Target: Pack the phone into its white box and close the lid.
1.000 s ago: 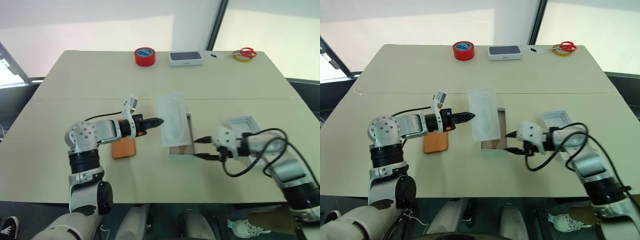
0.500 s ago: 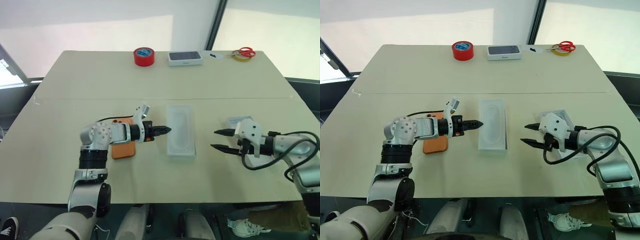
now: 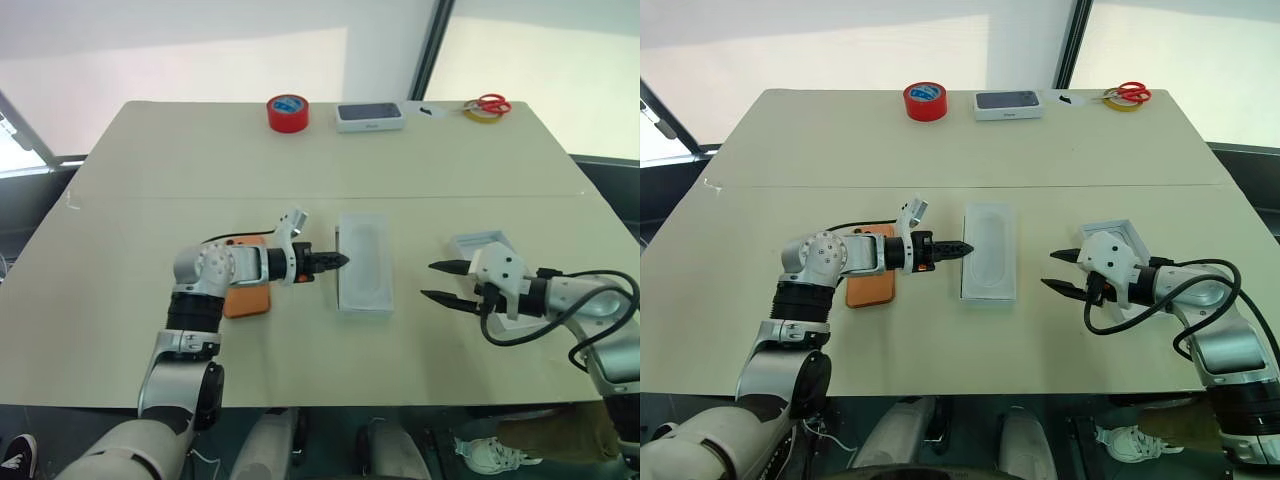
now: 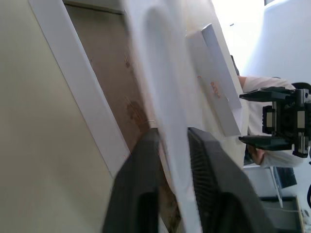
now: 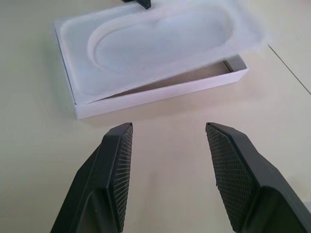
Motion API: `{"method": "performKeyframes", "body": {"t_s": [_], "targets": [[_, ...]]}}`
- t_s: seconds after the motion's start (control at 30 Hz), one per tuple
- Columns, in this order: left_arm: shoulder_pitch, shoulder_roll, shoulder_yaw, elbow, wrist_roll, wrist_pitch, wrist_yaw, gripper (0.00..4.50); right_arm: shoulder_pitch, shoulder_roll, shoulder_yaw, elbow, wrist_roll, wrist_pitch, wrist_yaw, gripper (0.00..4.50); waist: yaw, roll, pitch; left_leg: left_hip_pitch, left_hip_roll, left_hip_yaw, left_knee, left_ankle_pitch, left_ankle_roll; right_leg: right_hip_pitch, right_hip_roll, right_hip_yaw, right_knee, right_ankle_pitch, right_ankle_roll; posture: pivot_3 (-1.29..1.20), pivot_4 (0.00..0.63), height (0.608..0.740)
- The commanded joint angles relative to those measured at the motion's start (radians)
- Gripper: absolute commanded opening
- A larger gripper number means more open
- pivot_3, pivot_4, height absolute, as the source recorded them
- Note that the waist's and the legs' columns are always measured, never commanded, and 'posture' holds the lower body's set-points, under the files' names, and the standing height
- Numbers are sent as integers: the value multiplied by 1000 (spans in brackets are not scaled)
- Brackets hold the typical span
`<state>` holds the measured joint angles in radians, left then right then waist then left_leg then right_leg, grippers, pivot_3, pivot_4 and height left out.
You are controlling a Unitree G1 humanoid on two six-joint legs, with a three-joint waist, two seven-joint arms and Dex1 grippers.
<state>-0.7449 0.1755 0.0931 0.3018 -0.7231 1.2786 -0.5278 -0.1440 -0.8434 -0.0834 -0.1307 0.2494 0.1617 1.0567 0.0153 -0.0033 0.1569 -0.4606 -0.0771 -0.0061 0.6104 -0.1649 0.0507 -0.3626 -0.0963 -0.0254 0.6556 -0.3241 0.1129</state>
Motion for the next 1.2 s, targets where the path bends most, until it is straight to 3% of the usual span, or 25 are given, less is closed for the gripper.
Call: {"method": "performKeyframes", "body": {"t_s": [0.03,0.23,0.4,0.5,0.6,0.63,0.73,0.87,1.07,1.2], "targets": [[-25,3,-3,-21,5,0,-7,2863,-7,-1,-14,-22,6,-18,-9,2526,1,0,0,0,0,0,0,0,0,0,0,0,0,0,0,0,150,738],[-35,29,11,-79,-15,15,-25,2863,-22,8,-2,-11,3,-21,-15,2526,-1,0,0,0,0,0,0,0,1,0,0,0,0,0,0,0,150,738],[15,115,7,-205,-1,-80,-86,2863,-89,49,9,-5,38,29,-27,2526,-3,0,0,0,0,0,0,0,0,-1,0,0,0,0,0,0,150,738],[63,153,42,-276,-13,-155,-121,2909,-140,81,38,1,30,36,-37,1678,-3,0,0,0,0,0,-2,1,-2,-1,0,0,0,0,0,0,150,738],[119,220,19,-313,62,-314,-168,2909,-201,128,75,32,-8,25,-77,187,-4,0,0,0,0,0,-3,2,-3,-2,0,0,0,0,0,0,150,738],[155,258,-16,-331,128,-437,-213,2909,-221,144,101,44,-36,11,-91,86,-4,0,0,0,0,0,-3,2,-3,-2,0,0,0,0,0,0,150,738],[247,341,-18,-351,212,-705,-345,2909,-279,190,202,87,-141,-36,-126,86,-5,1,0,0,0,0,-5,3,-4,-3,0,1,-1,0,-1,0,150,738],[313,396,42,-317,207,-830,-420,2909,-314,235,268,116,-191,-73,-135,86,-2,1,0,0,0,0,-8,3,-4,-5,0,1,-2,0,-1,0,150,738],[389,439,95,-290,196,-848,-427,2909,-361,246,393,213,-343,-154,-143,86,-6,1,1,1,0,0,-11,3,-4,-7,0,1,-2,0,-2,0,150,738],[421,429,104,-325,194,-848,-406,2909,-302,203,415,164,-276,-169,-1,86,-3,1,1,0,0,0,-12,3,-5,-8,0,1,-1,0,-1,0,150,738]]}}
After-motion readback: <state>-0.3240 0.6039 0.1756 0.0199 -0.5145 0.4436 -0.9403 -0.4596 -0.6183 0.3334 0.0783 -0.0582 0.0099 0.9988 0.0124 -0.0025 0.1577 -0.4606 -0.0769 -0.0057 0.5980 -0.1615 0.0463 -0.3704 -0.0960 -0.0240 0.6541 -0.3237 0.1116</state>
